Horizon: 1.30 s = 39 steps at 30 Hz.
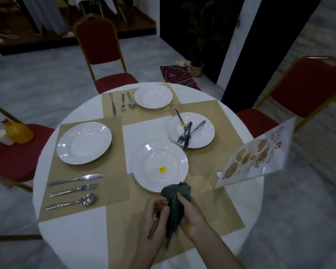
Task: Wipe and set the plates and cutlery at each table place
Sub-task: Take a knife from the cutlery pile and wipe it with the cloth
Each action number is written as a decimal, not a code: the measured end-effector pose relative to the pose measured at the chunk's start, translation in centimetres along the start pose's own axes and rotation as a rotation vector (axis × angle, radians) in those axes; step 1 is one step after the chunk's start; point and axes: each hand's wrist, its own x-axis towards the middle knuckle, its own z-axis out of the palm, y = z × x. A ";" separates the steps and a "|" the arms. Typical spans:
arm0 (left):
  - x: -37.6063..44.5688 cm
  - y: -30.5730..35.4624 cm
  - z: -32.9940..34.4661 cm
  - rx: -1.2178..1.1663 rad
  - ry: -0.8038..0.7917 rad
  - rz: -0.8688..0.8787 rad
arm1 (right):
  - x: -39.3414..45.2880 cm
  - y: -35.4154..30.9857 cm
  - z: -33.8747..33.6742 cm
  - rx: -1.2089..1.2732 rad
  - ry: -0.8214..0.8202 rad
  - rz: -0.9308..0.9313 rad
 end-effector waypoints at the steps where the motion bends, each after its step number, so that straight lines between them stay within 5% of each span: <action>1: -0.2 0.1 -0.1 0.001 -0.015 0.017 | 0.0 0.0 0.0 0.044 -0.020 0.033; 4: -0.8 0.2 -0.3 -0.060 -0.038 0.035 | 0.1 -0.1 0.2 0.065 -0.041 0.071; 12: -1.2 -1.0 -1.0 -0.161 -0.021 -0.165 | 1.0 -2.6 0.6 -0.025 0.110 -0.244; 19: -0.8 -0.7 -1.8 0.173 -0.062 -0.124 | -0.8 0.4 2.0 -0.192 -0.190 -0.118; 25: -2.4 -0.4 -1.6 0.220 -0.132 -0.121 | 2.4 -3.3 1.5 -0.064 0.165 -0.162; 32: -2.2 -0.2 -1.4 0.134 -0.016 -0.191 | -0.3 -0.9 3.4 -0.179 -0.056 -0.162; 39: -1.8 0.1 -1.8 0.098 -0.074 -0.196 | 1.0 -2.9 4.3 -0.150 0.121 -0.183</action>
